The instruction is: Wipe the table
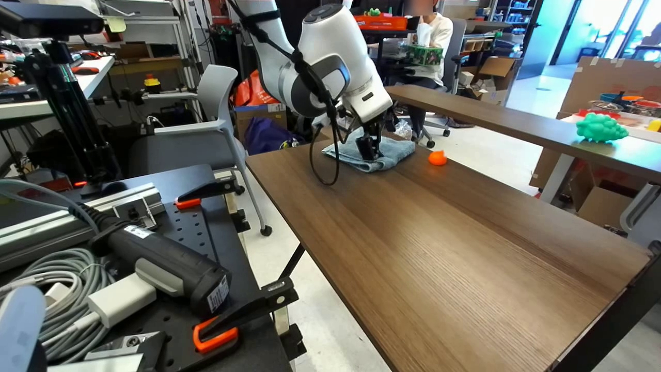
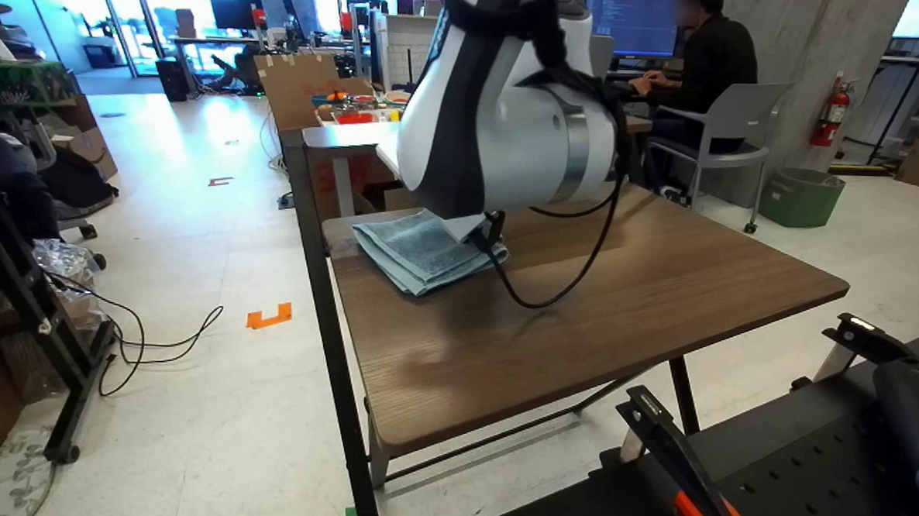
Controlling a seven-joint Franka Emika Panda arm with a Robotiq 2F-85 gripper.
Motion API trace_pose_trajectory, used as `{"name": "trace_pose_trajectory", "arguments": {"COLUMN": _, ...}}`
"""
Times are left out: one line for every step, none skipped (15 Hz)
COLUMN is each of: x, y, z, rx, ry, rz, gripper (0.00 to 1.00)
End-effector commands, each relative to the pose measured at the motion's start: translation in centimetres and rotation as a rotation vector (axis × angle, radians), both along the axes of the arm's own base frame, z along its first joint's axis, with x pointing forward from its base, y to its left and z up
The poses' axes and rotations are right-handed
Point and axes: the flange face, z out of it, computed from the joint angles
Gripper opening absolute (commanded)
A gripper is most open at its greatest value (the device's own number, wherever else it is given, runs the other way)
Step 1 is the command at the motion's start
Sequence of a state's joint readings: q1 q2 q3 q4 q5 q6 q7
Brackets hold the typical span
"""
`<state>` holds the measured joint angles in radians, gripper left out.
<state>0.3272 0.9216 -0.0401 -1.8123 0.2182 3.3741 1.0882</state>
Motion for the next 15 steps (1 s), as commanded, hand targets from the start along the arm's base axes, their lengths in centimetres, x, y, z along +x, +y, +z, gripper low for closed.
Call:
{"name": "trace_pose_trajectory", "arguments": {"x": -4.5, "y": -2.3, "z": 3.8, "rx": 0.037, "ry": -0.064, "rz": 0.130, "gripper": 1.00}}
{"name": "trace_pose_trajectory", "arguments": {"x": -5.7, "y": -2.7, "z": 4.5, "rx": 0.055, "ry": -0.063, "rz": 0.164, "gripper": 1.00}}
{"name": "trace_pose_trajectory", "arguments": {"x": -7.1, "y": -3.1, "z": 4.9, "rx": 0.074, "ry": -0.038, "rz": 0.204, "gripper": 1.00}}
{"name": "trace_pose_trajectory", "arguments": {"x": -8.0, "y": -3.3, "z": 5.2, "rx": 0.086, "ry": -0.006, "rz": 0.247, "gripper": 1.00}}
{"name": "trace_pose_trajectory", "arguments": {"x": -8.7, "y": -3.3, "z": 5.4, "rx": 0.098, "ry": 0.034, "rz": 0.292, "gripper": 1.00}}
{"name": "trace_pose_trajectory", "arguments": {"x": -9.1, "y": -3.6, "z": 5.2, "rx": 0.112, "ry": 0.064, "rz": 0.325, "gripper": 1.00}}
{"name": "trace_pose_trajectory", "arguments": {"x": -9.4, "y": -3.8, "z": 5.6, "rx": 0.118, "ry": 0.106, "rz": 0.354, "gripper": 1.00}}
{"name": "trace_pose_trajectory", "arguments": {"x": -9.3, "y": -4.4, "z": 5.9, "rx": 0.125, "ry": 0.138, "rz": 0.366, "gripper": 1.00}}
{"name": "trace_pose_trajectory", "arguments": {"x": -9.4, "y": -4.4, "z": 6.3, "rx": 0.092, "ry": 0.176, "rz": 0.360, "gripper": 1.00}}
{"name": "trace_pose_trajectory", "arguments": {"x": -9.0, "y": -4.5, "z": 6.6, "rx": 0.073, "ry": 0.181, "rz": 0.367, "gripper": 1.00}}
{"name": "trace_pose_trajectory", "arguments": {"x": -7.6, "y": -5.0, "z": 7.6, "rx": -0.013, "ry": 0.145, "rz": 0.370, "gripper": 1.00}}
{"name": "trace_pose_trajectory", "arguments": {"x": -6.9, "y": -5.2, "z": 8.3, "rx": -0.049, "ry": 0.114, "rz": 0.365, "gripper": 1.00}}
{"name": "trace_pose_trajectory", "arguments": {"x": -5.8, "y": -6.0, "z": 8.7, "rx": -0.085, "ry": 0.098, "rz": 0.335, "gripper": 1.00}}
{"name": "trace_pose_trajectory", "arguments": {"x": -5.0, "y": -5.4, "z": 8.8, "rx": -0.108, "ry": 0.090, "rz": 0.333, "gripper": 1.00}}
{"name": "trace_pose_trajectory", "arguments": {"x": -4.0, "y": -4.8, "z": 8.4, "rx": -0.132, "ry": 0.092, "rz": 0.326, "gripper": 1.00}}
